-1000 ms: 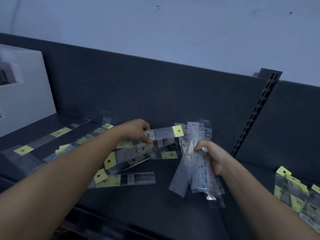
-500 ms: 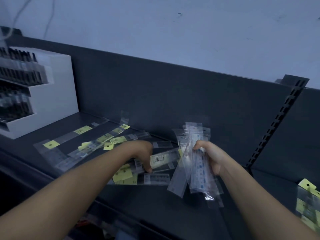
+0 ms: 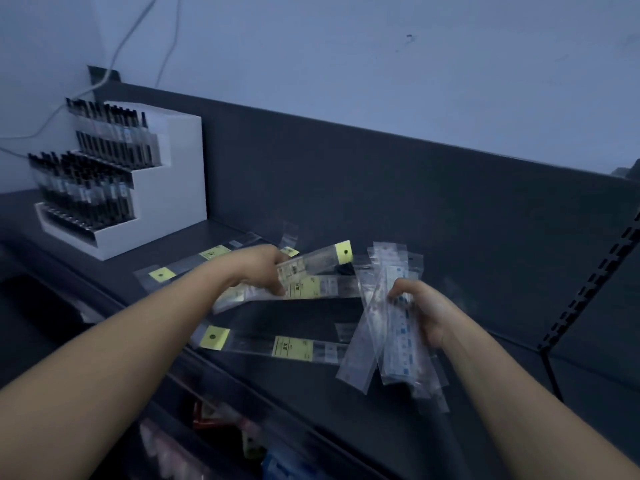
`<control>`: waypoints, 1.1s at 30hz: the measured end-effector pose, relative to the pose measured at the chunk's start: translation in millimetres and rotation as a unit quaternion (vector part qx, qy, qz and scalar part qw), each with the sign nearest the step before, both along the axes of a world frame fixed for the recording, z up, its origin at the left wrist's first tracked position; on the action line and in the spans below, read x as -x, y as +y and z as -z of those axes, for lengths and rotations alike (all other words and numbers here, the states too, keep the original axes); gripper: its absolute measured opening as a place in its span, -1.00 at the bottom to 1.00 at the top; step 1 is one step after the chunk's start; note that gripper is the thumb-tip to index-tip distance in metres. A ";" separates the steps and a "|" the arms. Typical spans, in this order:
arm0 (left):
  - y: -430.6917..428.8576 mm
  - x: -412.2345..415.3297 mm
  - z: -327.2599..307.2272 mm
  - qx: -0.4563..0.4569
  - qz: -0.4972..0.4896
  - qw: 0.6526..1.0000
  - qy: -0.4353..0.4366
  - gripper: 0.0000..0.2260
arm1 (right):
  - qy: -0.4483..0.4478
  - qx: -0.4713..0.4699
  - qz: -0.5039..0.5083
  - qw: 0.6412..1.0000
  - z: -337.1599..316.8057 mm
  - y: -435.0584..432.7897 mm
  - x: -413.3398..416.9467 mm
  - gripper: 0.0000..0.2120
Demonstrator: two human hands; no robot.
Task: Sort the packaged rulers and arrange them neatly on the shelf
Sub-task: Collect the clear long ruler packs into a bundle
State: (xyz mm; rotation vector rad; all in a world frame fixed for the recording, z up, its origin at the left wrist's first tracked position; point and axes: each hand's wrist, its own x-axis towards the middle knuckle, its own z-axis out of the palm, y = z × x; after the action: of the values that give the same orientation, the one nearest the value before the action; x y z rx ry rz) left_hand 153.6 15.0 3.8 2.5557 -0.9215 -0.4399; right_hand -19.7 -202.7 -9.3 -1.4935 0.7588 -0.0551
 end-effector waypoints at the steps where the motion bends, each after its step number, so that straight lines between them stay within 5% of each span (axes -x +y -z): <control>1: 8.6 -3.2 0.9 0.022 -0.027 0.999 0.003 -0.82 | 0.002 -0.002 -0.004 1.000 0.2 3.3 -3.7 -0.89; 7: 56.0 -23.8 -1.6 0.145 -0.207 0.967 -0.038 -0.86 | 0.000 -0.003 -0.046 0.999 -0.4 21.1 -22.2 -0.84; 16: 98.1 -47.1 -20.3 0.180 -0.287 0.932 -0.131 -0.89 | 0.017 -0.008 -0.075 0.997 2.3 41.3 -42.5 -0.85; 25: 66.0 -35.4 19.4 0.146 -0.217 0.962 -0.072 -0.82 | 0.015 -0.007 -0.088 0.996 3.2 50.9 -61.6 -0.85; 30: 51.1 -42.0 44.9 -0.045 -0.175 0.983 -0.036 -0.24 | 0.021 -0.002 -0.081 0.996 5.9 45.2 -66.6 -0.83; 33: 44.9 -47.3 37.8 -0.033 -0.170 0.984 0.027 -0.50 | 0.021 0.000 -0.069 0.997 7.5 39.0 -66.8 -0.87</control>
State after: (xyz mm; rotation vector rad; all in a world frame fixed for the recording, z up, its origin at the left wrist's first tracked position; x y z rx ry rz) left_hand 200.9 59.8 -34.0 2.6762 -0.4428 -0.4390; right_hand 47.1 -163.8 -16.8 -1.5486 0.6867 0.0811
